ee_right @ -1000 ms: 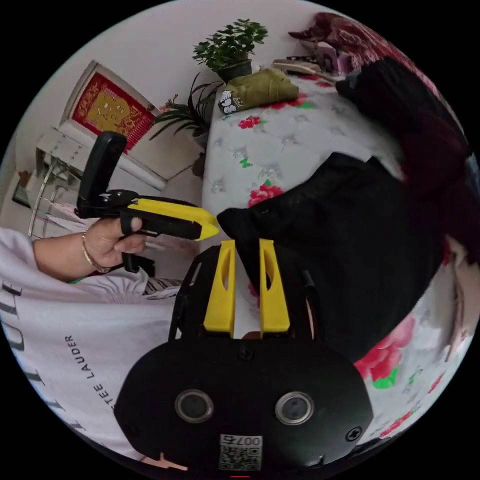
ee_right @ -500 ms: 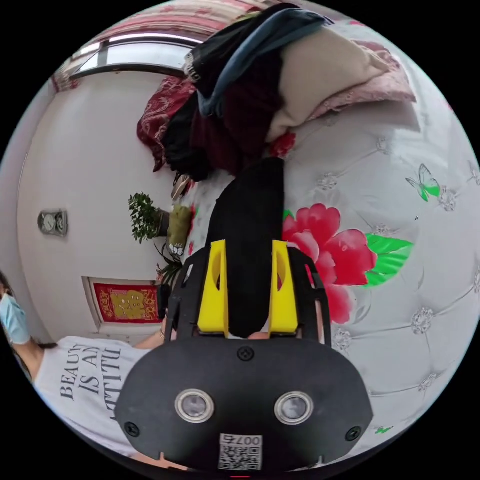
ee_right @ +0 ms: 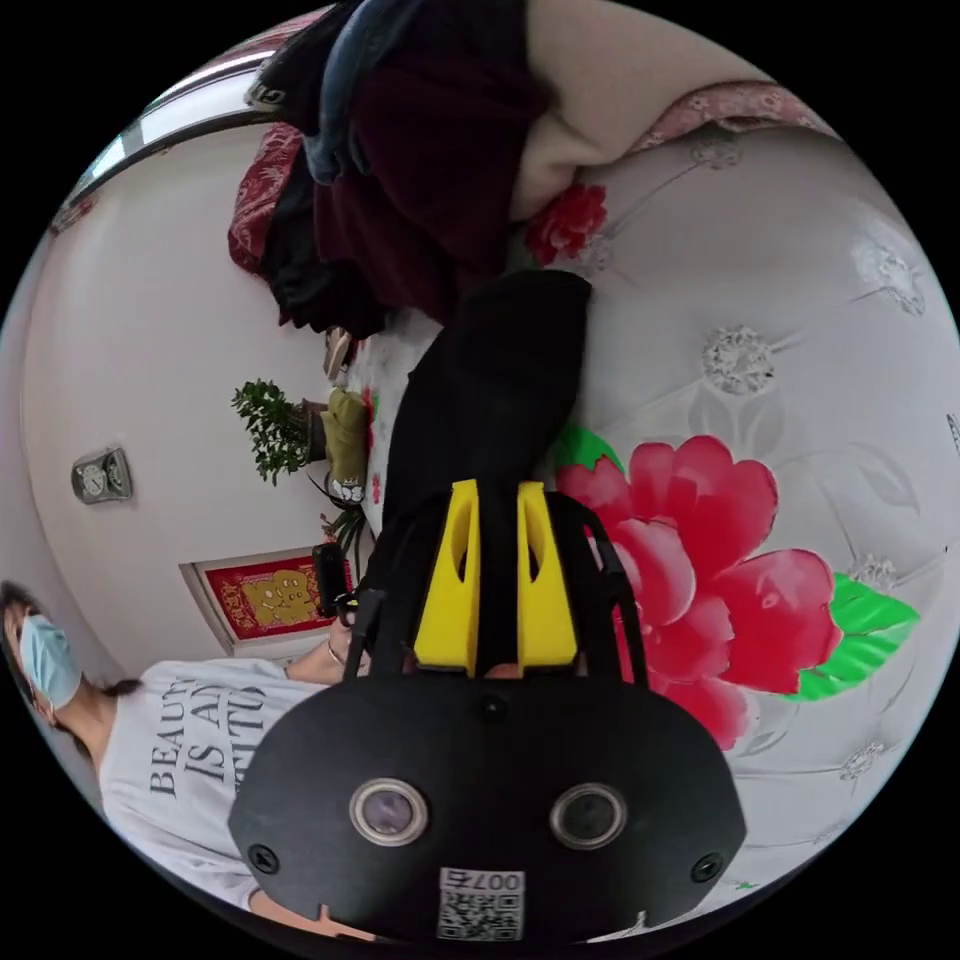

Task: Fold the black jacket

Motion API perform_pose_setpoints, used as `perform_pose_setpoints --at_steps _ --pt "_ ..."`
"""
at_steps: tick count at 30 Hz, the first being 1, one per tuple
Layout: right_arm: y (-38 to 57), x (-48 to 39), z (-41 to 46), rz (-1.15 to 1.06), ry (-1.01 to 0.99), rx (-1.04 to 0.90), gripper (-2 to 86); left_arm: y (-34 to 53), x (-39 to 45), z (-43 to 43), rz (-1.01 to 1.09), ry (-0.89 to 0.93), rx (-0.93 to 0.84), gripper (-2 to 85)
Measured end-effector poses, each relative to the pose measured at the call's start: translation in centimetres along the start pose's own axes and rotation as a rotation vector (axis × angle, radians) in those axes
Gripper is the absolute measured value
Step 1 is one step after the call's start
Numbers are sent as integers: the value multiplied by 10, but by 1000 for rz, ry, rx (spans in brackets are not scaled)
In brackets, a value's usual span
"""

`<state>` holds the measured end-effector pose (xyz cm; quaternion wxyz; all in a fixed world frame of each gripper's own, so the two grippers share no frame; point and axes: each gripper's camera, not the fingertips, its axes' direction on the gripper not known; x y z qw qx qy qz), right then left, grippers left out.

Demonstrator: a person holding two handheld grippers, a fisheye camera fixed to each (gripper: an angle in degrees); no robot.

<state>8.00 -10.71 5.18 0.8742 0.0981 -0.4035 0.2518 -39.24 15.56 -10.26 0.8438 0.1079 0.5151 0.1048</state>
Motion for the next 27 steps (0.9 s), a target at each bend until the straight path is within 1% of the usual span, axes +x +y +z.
perform_pose_setpoints --at_steps 2,4,6,9,10,13,15,17,18,19,20,21,22,23,24,25,26,27 --pt "16 -15 -18 -49 -64 50 71 1 9 -25 47 39 16 66" --pt "37 -27 -39 -55 -159 117 63 -1 26 -61 120 120 45 62" --pt "65 -37 -72 -9 -324 228 51 -9 43 -87 175 167 73 60" --pt "76 -58 -117 -16 -484 348 39 -43 84 -112 316 252 96 55" --pt "74 -65 -128 -34 -495 368 38 -66 107 -115 394 268 87 54" --pt "56 -123 -197 -208 -447 496 32 -138 182 -116 611 225 55 54" --pt "45 -174 -255 -366 -365 649 30 -184 231 -112 729 209 49 54" --pt "37 -201 -290 -451 -333 770 29 -249 281 -102 810 191 67 56" --pt "28 -212 -308 -475 -328 842 28 -266 289 -98 813 177 78 57" --pt "22 -215 -314 -475 -326 876 28 -300 300 -87 784 147 96 59" --pt "8 -216 -322 -438 -331 937 27 -317 302 -81 765 127 111 60" --pt "-10 -208 -322 -357 -353 986 26 -345 302 -66 738 39 160 60" --pt "-21 -203 -320 -314 -361 1001 26 -369 294 -47 682 -99 216 56" --pt "-44 -189 -312 -227 -364 1010 23 -387 273 -27 586 -216 269 47" --pt "-68 -172 -302 -138 -350 988 21 -393 258 -17 528 -273 290 44" --pt "-81 -162 -296 -98 -327 967 19 -400 228 3 450 -359 302 39" --pt "-104 -141 -283 -30 -247 910 15 -395 195 23 409 -424 291 49" --pt "-120 -117 -271 24 -158 844 12 -389 179 33 402 -454 287 54"
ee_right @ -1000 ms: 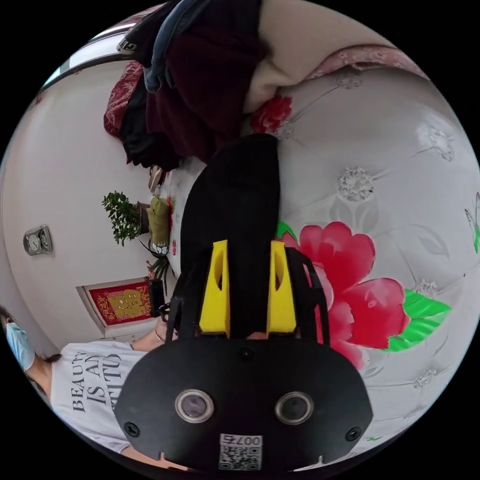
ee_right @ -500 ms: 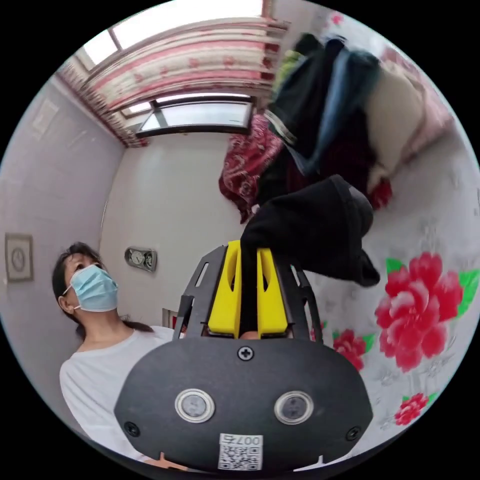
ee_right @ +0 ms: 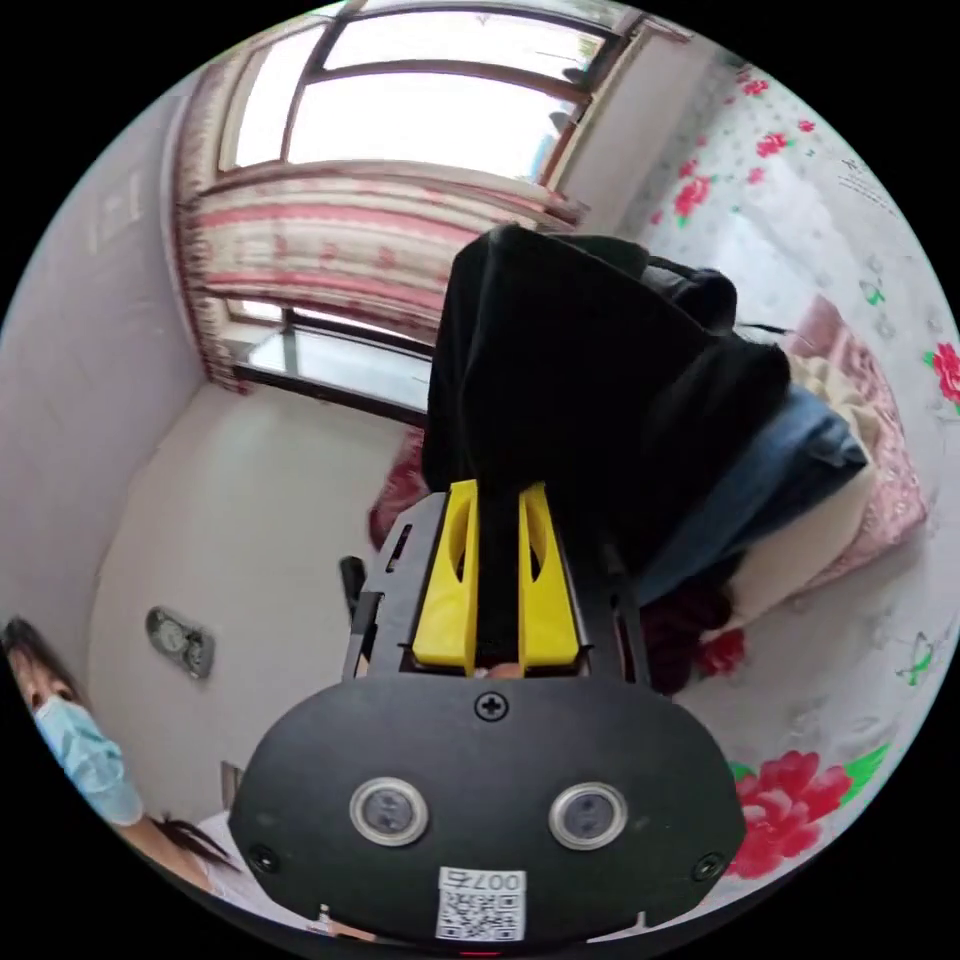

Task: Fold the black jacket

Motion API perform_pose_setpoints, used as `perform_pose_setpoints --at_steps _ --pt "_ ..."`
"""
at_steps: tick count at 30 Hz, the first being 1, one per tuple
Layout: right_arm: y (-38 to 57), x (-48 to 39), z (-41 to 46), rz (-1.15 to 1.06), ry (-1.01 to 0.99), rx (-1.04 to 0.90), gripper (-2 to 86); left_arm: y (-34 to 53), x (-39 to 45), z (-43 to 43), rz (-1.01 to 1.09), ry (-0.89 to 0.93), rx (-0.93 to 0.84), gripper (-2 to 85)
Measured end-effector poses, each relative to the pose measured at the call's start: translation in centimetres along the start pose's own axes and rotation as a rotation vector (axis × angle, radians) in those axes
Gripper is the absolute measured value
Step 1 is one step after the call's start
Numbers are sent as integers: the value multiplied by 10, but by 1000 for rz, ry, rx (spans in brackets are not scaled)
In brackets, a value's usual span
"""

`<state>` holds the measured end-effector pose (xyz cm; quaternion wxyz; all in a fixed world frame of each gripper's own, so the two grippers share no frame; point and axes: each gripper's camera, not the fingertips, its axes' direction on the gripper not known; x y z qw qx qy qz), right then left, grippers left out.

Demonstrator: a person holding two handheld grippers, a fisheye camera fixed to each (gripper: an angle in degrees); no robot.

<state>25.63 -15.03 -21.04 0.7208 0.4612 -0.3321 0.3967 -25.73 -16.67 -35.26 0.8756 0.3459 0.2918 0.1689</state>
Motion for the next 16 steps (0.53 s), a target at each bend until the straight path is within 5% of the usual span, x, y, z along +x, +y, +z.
perform_pose_setpoints --at_steps 7,16 --pt "92 112 -22 -125 414 -243 -2 296 -13 109 232 -367 -225 47" --pt "275 98 -128 -395 987 -701 -3 553 50 176 443 -370 -539 -7"
